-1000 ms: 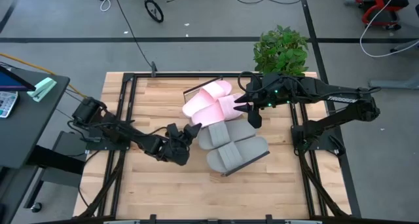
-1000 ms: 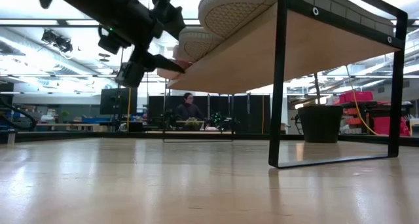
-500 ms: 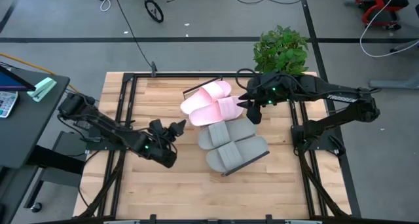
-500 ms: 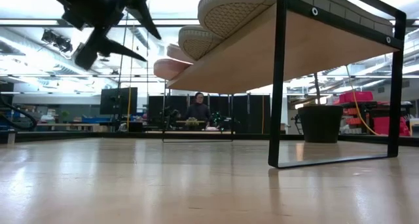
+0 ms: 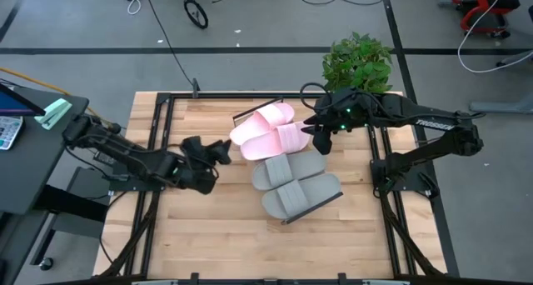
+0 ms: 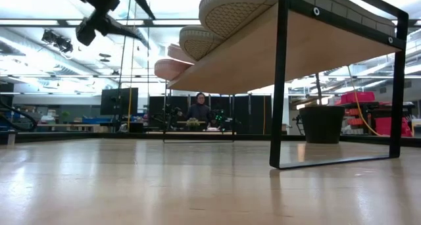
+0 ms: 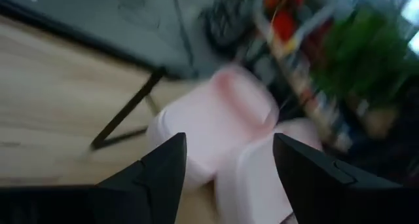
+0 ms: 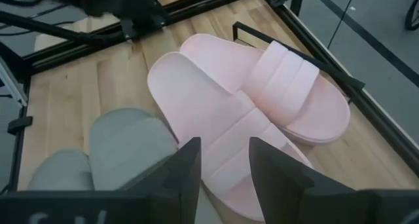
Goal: Pick and place slides into the shelf
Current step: Adjust the pink slippers
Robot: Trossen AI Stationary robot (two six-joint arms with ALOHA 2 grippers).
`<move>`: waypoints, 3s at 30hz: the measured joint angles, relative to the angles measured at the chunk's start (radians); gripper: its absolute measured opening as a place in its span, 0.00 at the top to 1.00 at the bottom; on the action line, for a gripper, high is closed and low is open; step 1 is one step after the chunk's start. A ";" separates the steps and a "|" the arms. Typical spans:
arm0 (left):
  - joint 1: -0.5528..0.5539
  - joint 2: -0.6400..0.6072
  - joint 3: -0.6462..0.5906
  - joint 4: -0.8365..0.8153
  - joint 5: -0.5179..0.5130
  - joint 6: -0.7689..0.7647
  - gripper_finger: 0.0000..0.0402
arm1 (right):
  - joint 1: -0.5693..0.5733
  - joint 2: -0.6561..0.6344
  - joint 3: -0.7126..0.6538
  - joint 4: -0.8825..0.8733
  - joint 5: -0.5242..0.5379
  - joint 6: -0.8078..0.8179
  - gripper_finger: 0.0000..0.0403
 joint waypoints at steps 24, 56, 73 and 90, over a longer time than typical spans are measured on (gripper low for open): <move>0.126 0.010 -0.217 0.298 0.255 -0.455 0.40 | 0.000 0.000 0.000 0.010 -0.003 0.027 0.67; 0.261 0.010 -0.256 0.490 0.295 -0.302 0.70 | 0.000 0.000 0.000 0.045 0.013 0.051 0.67; 0.310 0.010 -0.256 0.493 0.273 -0.256 0.75 | 0.000 0.000 0.000 0.043 0.008 0.059 0.67; 0.260 0.008 -0.256 0.464 0.206 -0.210 0.53 | 0.000 0.000 0.000 0.024 0.005 0.053 0.67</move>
